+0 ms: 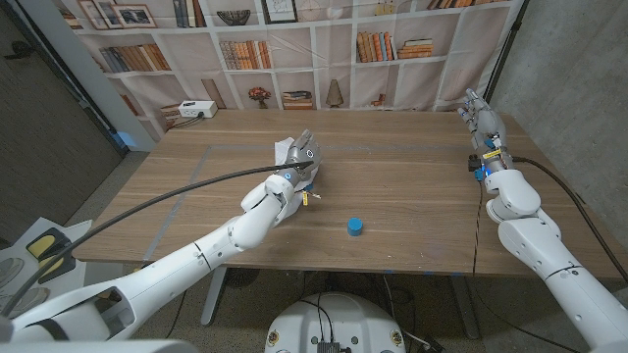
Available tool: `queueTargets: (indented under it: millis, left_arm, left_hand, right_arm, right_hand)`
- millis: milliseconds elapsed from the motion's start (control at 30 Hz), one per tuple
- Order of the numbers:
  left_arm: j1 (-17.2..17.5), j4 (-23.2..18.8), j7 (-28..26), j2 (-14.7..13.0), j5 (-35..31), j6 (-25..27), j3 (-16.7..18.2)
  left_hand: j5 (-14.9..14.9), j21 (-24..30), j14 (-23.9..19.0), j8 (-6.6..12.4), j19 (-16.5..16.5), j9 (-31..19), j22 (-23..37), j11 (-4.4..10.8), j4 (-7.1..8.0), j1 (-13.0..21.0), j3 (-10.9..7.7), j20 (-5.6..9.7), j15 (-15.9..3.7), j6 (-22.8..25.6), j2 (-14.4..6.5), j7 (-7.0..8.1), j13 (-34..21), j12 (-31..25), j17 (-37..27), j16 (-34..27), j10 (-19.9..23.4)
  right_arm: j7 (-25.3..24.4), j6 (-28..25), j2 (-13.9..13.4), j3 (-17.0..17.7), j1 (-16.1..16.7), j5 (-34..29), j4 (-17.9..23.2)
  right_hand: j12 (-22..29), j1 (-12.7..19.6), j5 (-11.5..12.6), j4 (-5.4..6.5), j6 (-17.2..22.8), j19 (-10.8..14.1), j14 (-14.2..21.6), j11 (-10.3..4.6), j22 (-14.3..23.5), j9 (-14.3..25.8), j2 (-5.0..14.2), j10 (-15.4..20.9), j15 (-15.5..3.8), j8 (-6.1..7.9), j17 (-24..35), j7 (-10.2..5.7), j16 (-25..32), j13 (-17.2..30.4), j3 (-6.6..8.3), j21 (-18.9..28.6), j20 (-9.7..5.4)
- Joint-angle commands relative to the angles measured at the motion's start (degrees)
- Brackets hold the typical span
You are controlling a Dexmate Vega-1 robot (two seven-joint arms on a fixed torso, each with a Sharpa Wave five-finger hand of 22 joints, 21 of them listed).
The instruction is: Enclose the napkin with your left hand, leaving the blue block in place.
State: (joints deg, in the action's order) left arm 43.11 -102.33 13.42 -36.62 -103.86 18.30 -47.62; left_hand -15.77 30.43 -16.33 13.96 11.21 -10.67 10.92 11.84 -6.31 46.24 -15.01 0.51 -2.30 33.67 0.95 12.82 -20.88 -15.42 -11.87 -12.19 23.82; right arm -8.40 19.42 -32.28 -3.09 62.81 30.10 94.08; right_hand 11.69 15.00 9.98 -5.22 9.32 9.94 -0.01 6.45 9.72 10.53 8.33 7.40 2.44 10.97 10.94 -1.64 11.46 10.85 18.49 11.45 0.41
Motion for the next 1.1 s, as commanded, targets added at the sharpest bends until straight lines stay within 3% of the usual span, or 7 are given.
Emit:
queueTargets:
  millis: [33,367,500,667,733,867,1100]
  left_arm:
    - [-0.9,0.1,3.4,0.1,-0.8,-1.3,-1.7]
    - [1.2,0.7,-3.7,1.2,-0.1,4.8,-0.1]
    - [2.7,2.2,-11.0,2.5,-1.0,10.6,0.7]
    - [4.4,1.7,-16.0,3.6,-0.4,15.5,2.0]
    - [5.0,1.1,-17.1,3.9,-0.3,16.6,2.4]
    - [6.4,-3.2,-13.7,3.0,0.6,15.6,3.3]
    - [9.0,-12.6,1.2,1.5,1.9,10.2,5.5]
  left_hand:
    - [-1.0,-0.7,1.2,-3.23,-0.6,-0.3,0.1,-0.15,0.78,-1.3,2.03,-0.74,-9.17,-6.2,1.4,-0.1,-0.3,1.1,-0.3,0.4,-2.3]
    - [-1.9,-1.7,2.3,-3.84,-1.1,-0.4,0.1,-0.01,2.66,-4.7,5.22,-2.15,-8.0,-13.6,2.5,-0.13,-0.6,1.7,-0.4,0.5,-5.4]
    - [-2.9,-1.6,0.0,-2.35,0.1,-0.5,0.1,0.11,4.27,-5.6,4.38,-1.78,-9.11,-11.4,-2.0,-0.06,-0.6,0.1,-0.5,0.0,-3.1]
    - [-2.9,-1.6,-0.3,-2.18,0.2,-0.6,0.1,0.03,4.57,-6.2,4.66,-1.87,-9.17,-10.7,-2.0,-0.08,-0.6,-0.1,-0.4,0.0,-2.7]
    - [-2.9,-1.7,-1.2,-1.65,0.3,-0.6,0.1,-0.07,5.25,-7.0,4.52,-2.11,-9.38,-8.8,-3.5,-0.04,-0.6,-0.9,-0.5,-0.1,-1.3]
    - [-2.3,-1.9,-2.1,0.05,0.8,-0.8,0.1,-0.06,4.8,-6.6,3.82,-2.23,-9.66,-2.8,-4.9,-0.08,-0.5,-1.6,-0.2,0.2,0.3]
    - [-1.0,-2.7,-1.7,1.26,-0.2,-0.9,0.1,-0.15,5.83,-9.5,5.1,-3.29,-8.3,2.8,-4.5,-0.11,-0.4,-1.4,-0.4,0.2,0.3]
  right_arm:
    - [0.4,0.0,0.0,0.0,-0.2,0.2,-0.5]
    - [0.4,-0.2,-0.1,0.0,-0.1,0.3,-0.4]
    - [0.5,-0.2,-0.1,0.0,-0.1,0.3,-0.3]
    - [0.4,-0.2,-0.2,0.0,0.0,0.3,0.1]
    - [0.2,-0.3,-0.2,0.1,0.2,0.2,0.4]
    - [0.0,-0.2,-0.3,0.3,0.7,0.1,0.9]
    - [-0.7,0.1,-0.5,0.9,2.3,0.0,2.4]
  right_hand:
    - [-0.1,0.1,0.3,-0.02,0.5,0.2,0.3,-0.1,0.3,0.2,-0.24,0.3,0.06,0.09,-0.1,0.08,-0.1,0.3,0.14,-0.1,0.07]
    - [-0.1,0.1,0.3,-0.04,0.4,0.2,0.3,-0.08,0.3,0.2,-0.32,0.3,0.06,0.05,-0.1,0.11,-0.1,0.3,0.09,-0.1,0.11]
    - [-0.1,0.1,0.3,-0.04,0.4,0.2,0.3,-0.11,0.3,0.2,-0.32,0.3,0.06,0.05,-0.1,0.1,-0.1,0.3,0.08,-0.1,0.1]
    - [-0.1,0.1,0.3,-0.03,0.4,0.2,0.3,-0.11,0.3,0.2,-0.34,0.3,0.1,0.04,0.0,0.1,-0.1,0.3,0.05,-0.1,0.1]
    - [-0.1,0.1,0.3,-0.01,0.3,0.2,0.3,-0.1,0.3,0.2,-0.33,0.3,0.11,0.03,0.0,0.08,-0.1,0.3,0.04,-0.1,0.14]
    - [-0.1,0.1,0.3,0.0,0.3,0.2,0.3,-0.04,0.3,0.2,-0.31,0.3,0.07,0.03,0.0,0.09,-0.1,0.3,0.03,-0.1,0.04]
    - [-0.1,0.1,0.3,-0.01,0.4,0.2,0.3,-0.2,0.3,0.2,-0.28,0.3,0.03,0.03,0.0,0.06,-0.1,0.3,0.04,-0.1,0.06]
